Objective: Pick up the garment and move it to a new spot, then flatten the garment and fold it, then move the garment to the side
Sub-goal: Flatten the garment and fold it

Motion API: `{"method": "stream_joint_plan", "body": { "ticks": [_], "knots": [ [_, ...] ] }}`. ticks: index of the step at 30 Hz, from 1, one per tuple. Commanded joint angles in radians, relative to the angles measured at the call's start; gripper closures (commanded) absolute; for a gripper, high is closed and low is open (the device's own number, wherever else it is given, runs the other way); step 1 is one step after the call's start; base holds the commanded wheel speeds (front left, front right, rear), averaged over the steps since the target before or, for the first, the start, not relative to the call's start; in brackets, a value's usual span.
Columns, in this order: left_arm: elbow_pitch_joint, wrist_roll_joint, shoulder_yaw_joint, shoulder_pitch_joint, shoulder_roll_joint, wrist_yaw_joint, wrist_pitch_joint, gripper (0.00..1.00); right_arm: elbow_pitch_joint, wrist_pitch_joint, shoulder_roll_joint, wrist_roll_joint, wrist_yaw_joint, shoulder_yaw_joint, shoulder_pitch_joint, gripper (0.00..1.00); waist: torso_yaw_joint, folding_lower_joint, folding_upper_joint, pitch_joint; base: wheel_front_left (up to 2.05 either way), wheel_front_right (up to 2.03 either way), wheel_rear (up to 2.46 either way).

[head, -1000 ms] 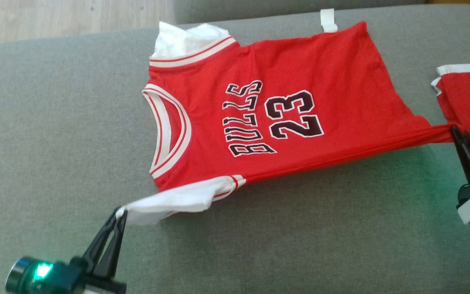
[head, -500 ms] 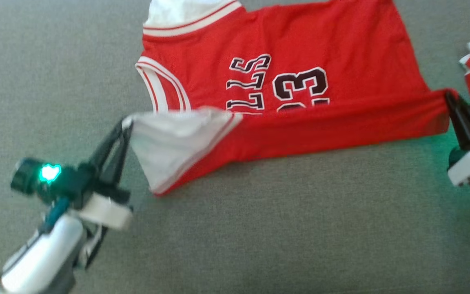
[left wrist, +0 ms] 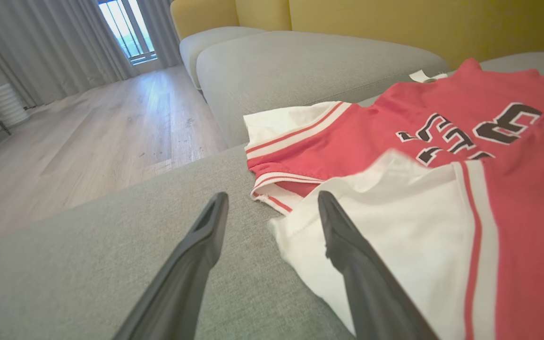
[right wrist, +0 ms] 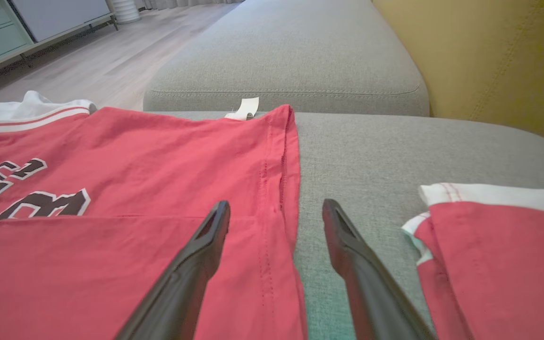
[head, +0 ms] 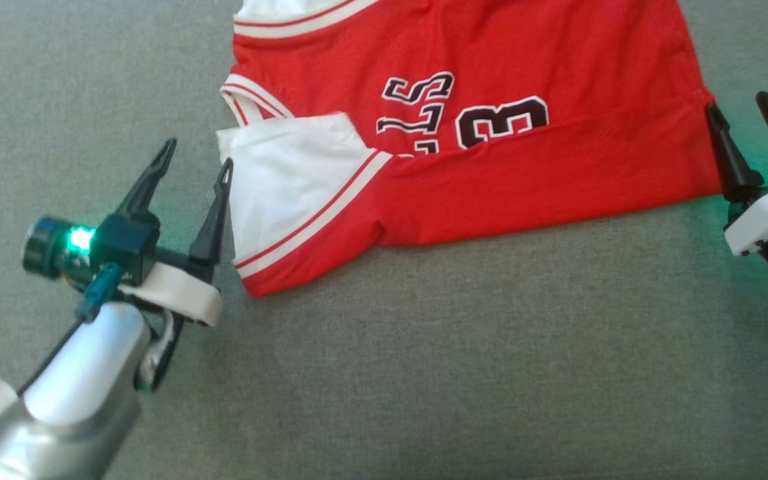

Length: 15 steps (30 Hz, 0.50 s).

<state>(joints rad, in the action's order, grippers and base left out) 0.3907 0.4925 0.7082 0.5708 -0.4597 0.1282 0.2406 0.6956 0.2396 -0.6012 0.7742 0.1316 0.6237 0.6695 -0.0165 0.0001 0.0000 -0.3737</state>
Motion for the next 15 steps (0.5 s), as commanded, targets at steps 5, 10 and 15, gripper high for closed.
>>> {"method": "stream_joint_plan", "body": {
  "ticks": [5,10,15],
  "knots": [
    [-0.066,0.148,-0.088,-0.142,0.028,0.029,-0.010,0.00,-0.029,0.021,0.001,-0.011,-0.001,-0.053,-0.049,0.00,0.012,-0.0001,0.0000,0.037,0.00,0.00,0.00],
    [-0.121,0.198,-0.081,-0.241,0.042,0.059,-0.052,0.00,-0.068,0.022,0.017,-0.037,-0.001,-0.114,-0.104,0.00,0.020,-0.0001,0.0000,0.045,0.00,0.00,0.00],
    [-0.142,0.203,-0.073,-0.270,0.040,0.082,-0.074,0.00,-0.089,0.022,0.031,-0.058,-0.001,-0.149,-0.128,0.00,0.031,-0.0001,0.0000,0.044,0.00,0.00,0.00]
  ]
}}
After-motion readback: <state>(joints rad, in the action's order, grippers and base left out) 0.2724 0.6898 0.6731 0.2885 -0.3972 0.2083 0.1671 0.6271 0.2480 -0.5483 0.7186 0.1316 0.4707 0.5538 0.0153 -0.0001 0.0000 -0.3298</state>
